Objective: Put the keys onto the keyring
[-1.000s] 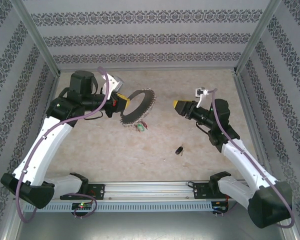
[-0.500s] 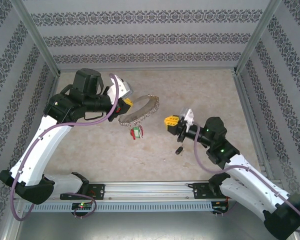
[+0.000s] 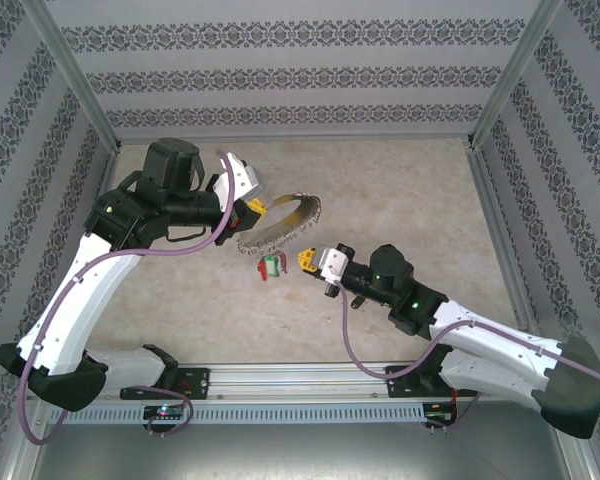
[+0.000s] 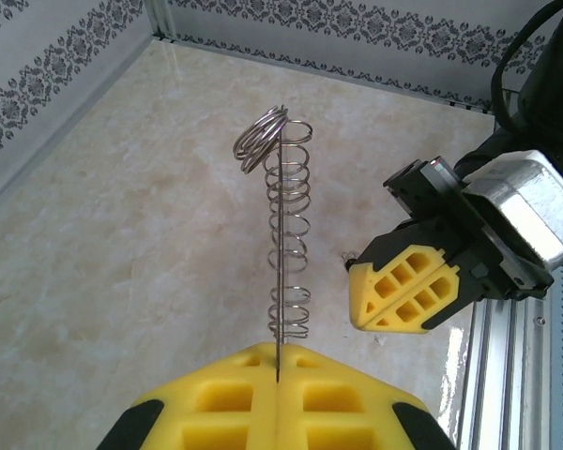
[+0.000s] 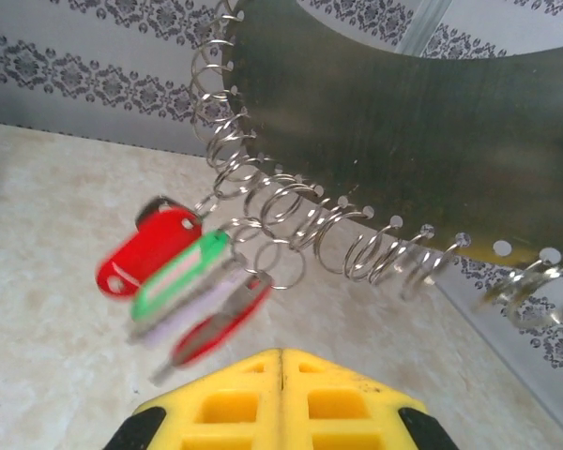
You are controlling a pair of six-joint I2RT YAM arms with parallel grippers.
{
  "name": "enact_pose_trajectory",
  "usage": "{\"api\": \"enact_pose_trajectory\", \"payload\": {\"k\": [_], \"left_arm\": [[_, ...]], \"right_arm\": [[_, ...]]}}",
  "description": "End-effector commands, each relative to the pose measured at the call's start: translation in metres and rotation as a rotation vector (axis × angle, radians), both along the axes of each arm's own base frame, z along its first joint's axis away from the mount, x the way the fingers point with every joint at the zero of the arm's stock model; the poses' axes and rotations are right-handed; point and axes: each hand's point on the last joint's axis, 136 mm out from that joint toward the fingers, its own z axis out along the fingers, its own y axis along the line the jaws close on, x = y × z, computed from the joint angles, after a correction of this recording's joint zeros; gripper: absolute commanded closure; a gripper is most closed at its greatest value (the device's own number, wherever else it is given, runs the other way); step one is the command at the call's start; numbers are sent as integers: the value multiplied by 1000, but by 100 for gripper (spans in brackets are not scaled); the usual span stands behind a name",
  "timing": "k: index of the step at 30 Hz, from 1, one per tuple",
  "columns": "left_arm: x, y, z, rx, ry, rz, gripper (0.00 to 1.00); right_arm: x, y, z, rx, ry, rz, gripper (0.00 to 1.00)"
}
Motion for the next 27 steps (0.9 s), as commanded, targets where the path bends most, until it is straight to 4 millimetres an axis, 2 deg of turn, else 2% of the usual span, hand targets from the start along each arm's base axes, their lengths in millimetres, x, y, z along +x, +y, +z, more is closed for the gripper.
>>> {"api": "enact_pose_trajectory", "payload": {"k": [1, 6, 18, 27], "left_arm": [[-8, -5, 24, -66, -93, -39, 100], [-8, -4, 23, -67, -90, -34, 100], [-11, -7, 25, -92, -79, -33, 100], [-10, -8, 25, -88, -81, -34, 100]], "right_arm": [[5, 4, 32, 63, -104, -22, 94], [0, 13, 35, 82, -97, 16, 94], [0, 15, 39, 110, -99, 8, 92], [7, 16, 40, 106, -112, -25, 90]]}}
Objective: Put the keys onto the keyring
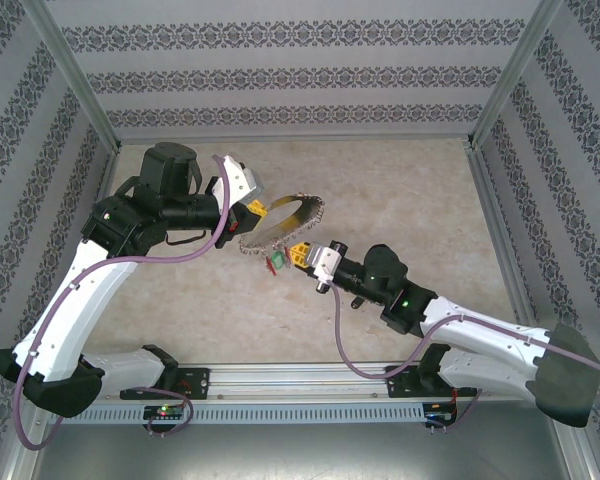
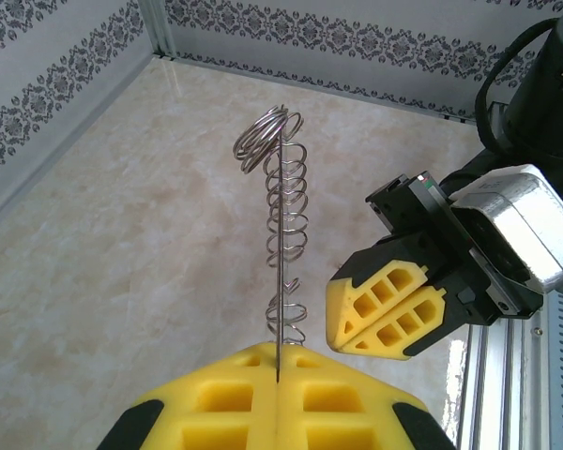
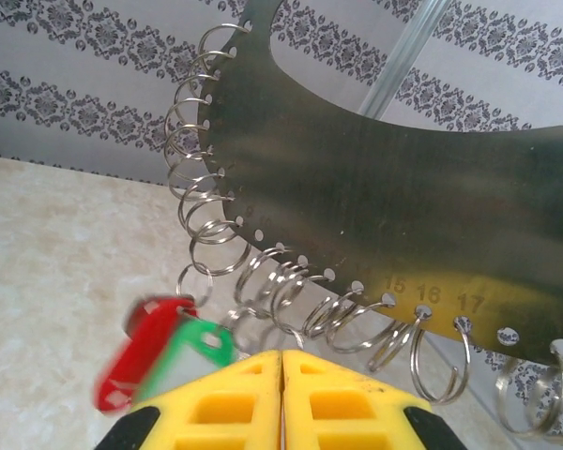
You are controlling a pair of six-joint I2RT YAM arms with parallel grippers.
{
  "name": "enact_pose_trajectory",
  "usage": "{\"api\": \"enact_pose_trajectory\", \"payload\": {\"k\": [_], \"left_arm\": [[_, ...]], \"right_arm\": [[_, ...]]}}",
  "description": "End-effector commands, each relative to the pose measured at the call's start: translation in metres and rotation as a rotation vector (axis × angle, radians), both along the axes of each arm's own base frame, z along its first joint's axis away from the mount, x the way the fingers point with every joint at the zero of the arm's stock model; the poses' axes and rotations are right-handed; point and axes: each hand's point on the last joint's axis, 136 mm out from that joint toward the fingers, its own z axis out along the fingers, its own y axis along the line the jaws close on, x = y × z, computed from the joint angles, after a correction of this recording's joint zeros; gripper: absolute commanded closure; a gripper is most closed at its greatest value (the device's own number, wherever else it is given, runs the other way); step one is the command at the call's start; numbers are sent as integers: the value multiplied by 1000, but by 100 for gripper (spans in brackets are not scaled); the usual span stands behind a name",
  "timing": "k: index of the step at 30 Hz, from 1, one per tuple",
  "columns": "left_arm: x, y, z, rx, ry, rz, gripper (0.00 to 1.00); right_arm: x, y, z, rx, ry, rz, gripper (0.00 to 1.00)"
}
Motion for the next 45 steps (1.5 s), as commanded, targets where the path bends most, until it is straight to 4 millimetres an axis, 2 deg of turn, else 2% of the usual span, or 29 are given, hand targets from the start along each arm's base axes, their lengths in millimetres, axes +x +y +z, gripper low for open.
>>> {"api": "enact_pose_trajectory", "payload": {"k": [1, 17, 19, 23, 29, 45], "left_arm": [[-6, -5, 21, -60, -61, -29, 100], [-7, -6, 17, -60, -46, -30, 100], [-7, -6, 17, -61, -49, -26, 100], [-6, -6, 19, -64, -58, -24, 100], [-7, -6, 18, -63, -59, -25, 100], [-7, -6, 20, -71, -57, -25, 100]], "right_arm": [[3, 3, 25, 53, -46, -23, 90], [16, 8, 22, 41, -59, -62, 84], [13, 5, 19, 30, -61, -56, 83], [11, -7, -2, -20, -45, -71, 84], [12, -21, -2, 9, -21, -97, 84], [5, 6, 14, 38, -20, 24, 89]]}}
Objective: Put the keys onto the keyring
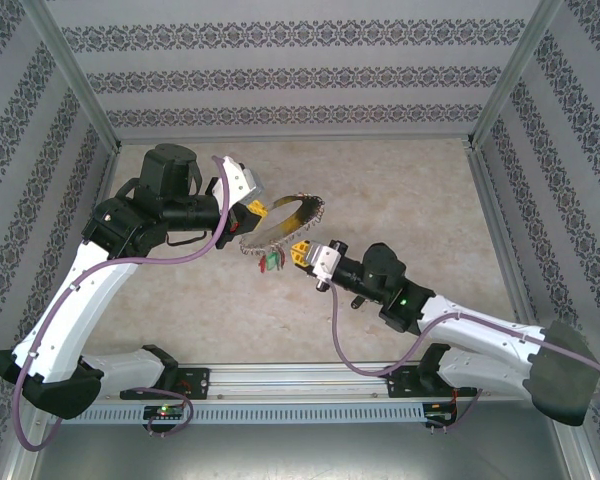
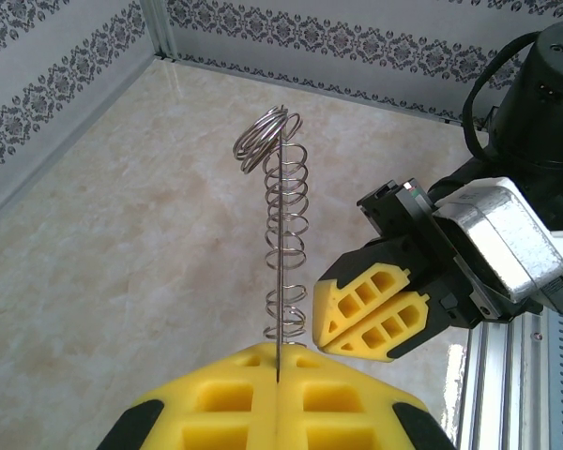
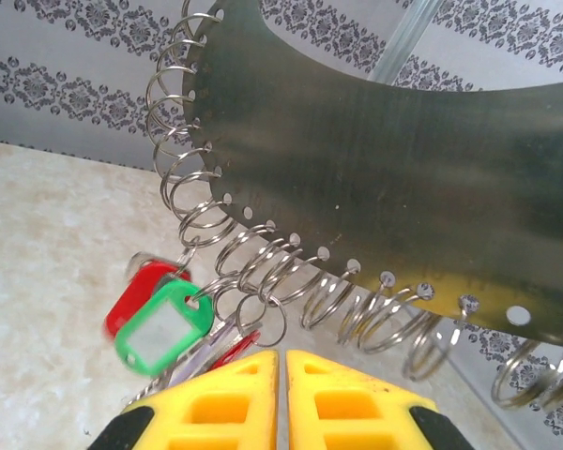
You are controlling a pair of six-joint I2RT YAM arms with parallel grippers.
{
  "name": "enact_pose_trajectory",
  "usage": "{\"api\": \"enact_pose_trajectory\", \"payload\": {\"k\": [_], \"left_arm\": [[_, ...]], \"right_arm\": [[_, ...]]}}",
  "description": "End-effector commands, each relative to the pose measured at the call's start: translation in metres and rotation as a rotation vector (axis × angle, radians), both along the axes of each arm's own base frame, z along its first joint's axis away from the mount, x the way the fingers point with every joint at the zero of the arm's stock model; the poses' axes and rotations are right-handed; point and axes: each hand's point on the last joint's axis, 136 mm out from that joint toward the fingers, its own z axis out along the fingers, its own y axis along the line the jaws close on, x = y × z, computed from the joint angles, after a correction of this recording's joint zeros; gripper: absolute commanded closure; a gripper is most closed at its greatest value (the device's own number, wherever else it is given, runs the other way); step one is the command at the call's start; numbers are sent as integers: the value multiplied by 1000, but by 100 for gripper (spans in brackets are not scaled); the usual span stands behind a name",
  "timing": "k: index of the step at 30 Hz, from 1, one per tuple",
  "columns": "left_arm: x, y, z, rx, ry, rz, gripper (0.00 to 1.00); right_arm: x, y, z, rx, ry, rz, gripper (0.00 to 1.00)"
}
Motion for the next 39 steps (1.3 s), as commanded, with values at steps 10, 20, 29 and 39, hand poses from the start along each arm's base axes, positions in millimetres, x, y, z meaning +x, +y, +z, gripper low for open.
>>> {"api": "enact_pose_trajectory", "payload": {"k": [10, 20, 29, 39], "left_arm": [[-7, -6, 21, -60, -62, -29, 100], [-7, -8, 20, -58, -57, -31, 100], [-6, -8, 20, -59, -62, -31, 100], [-7, -8, 21, -62, -58, -29, 100]], "right_arm": [[8, 8, 26, 65, -33, -17, 88], [9, 11, 25, 67, -32, -12, 87], [13, 11, 29, 82, -35, -33, 84], [15, 11, 29, 88, -42, -50, 79]]}}
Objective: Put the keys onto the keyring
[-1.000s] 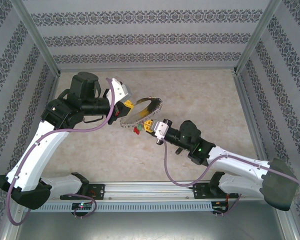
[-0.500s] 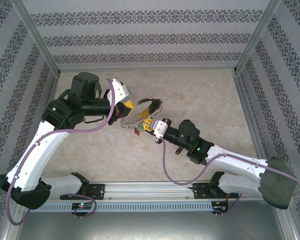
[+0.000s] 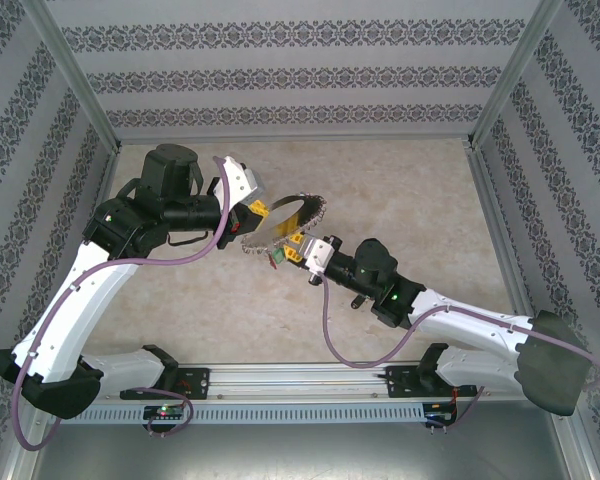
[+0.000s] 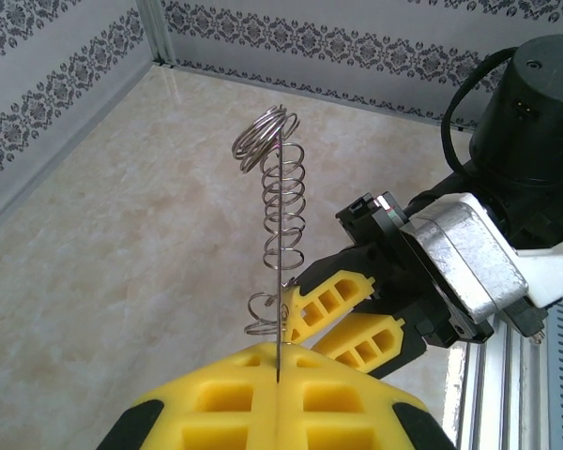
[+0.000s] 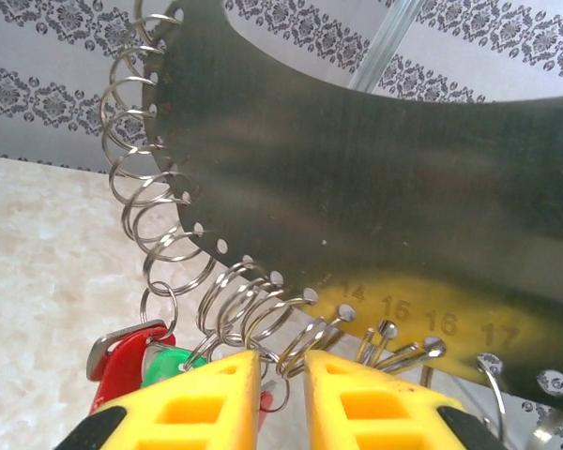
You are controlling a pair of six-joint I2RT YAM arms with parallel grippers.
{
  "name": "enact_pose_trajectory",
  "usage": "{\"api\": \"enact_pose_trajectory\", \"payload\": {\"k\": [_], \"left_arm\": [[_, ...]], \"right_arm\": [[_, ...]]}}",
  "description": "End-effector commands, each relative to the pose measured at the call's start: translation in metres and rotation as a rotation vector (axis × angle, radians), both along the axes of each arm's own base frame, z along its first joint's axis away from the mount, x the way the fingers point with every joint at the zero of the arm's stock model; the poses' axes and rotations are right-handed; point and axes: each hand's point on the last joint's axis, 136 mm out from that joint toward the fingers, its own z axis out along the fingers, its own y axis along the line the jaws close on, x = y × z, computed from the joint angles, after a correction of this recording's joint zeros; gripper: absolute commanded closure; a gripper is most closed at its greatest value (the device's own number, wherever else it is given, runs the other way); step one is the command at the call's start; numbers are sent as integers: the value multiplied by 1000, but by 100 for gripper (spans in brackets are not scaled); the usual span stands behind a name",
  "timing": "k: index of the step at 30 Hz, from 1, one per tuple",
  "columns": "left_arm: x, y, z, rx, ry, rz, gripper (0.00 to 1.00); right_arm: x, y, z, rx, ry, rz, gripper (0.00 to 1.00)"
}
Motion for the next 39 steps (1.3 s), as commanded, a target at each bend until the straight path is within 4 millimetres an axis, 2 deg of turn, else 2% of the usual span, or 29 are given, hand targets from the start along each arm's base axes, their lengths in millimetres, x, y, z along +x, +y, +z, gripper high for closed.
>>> {"api": "enact_pose_trajectory", "payload": {"k": [1, 9, 24, 31, 39], "left_arm": [[-6, -5, 19, -56, -51, -23, 100], [-5, -6, 18, -55, -51, -25, 100], [-2, -5, 16, -49, -59, -7, 100], [2, -4, 17, -49, -64, 14, 100], [4, -6, 16, -55, -62, 12, 100]], "right_arm": [[2, 2, 24, 66, -39, -13, 79], [6, -1, 28, 95, -45, -53, 80], [9, 0, 23, 102, -37, -77, 80], [10, -6, 17, 98, -33, -105, 80], [13, -6, 20, 132, -39, -130, 83]]}}
